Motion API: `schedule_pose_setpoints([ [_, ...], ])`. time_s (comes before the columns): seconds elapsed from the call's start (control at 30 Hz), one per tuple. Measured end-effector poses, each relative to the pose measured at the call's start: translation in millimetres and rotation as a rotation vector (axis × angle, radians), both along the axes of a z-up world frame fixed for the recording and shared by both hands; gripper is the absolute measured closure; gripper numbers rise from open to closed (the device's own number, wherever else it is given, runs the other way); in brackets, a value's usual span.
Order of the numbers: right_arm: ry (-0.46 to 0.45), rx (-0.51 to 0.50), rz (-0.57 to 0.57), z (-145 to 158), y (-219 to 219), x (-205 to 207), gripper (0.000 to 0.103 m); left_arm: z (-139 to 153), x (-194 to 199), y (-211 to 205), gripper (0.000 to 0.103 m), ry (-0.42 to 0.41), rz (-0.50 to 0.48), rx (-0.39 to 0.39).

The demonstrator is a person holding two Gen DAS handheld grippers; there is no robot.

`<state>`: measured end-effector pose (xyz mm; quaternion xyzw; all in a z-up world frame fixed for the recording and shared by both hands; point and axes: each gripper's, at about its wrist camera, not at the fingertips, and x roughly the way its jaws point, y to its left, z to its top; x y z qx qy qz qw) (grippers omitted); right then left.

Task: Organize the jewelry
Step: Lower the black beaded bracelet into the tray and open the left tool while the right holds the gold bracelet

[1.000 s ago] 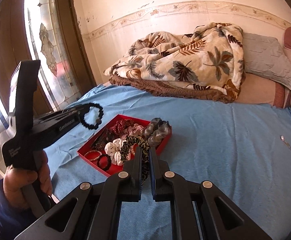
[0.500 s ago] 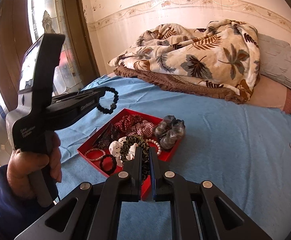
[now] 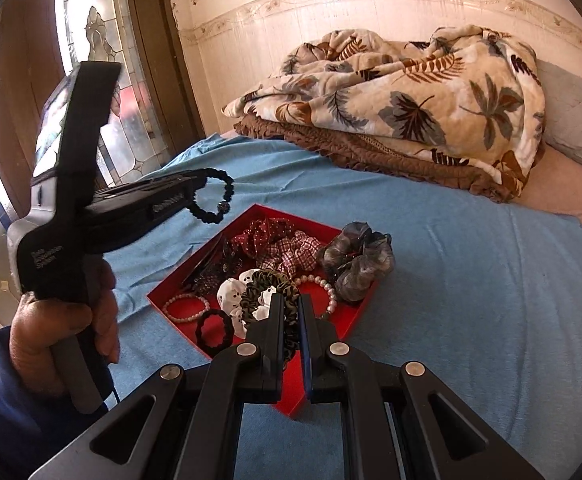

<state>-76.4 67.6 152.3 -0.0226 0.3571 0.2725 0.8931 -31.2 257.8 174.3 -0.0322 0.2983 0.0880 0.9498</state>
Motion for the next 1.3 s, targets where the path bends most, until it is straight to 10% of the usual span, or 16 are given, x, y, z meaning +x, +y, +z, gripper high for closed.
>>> schedule_pose_setpoints([
  [0.53, 0.018, -0.052, -0.004, -17.0, 5.8, 19.5, 0.095, -8.3, 7.0, 15.1, 0.094, 0.006, 0.022, -0.004],
  [1.07, 0.013, -0.02, -0.028, -8.2, 2.3, 8.4, 0.095, -12.3, 1.0, 56.4, 0.094, 0.032, 0.031, -0.197],
  [1.3, -0.003, -0.038, -0.019, -4.6, 8.7, -1.8, 0.095, -9.6, -9.0, 27.9, 0.094, 0.044, -0.03, -0.144],
])
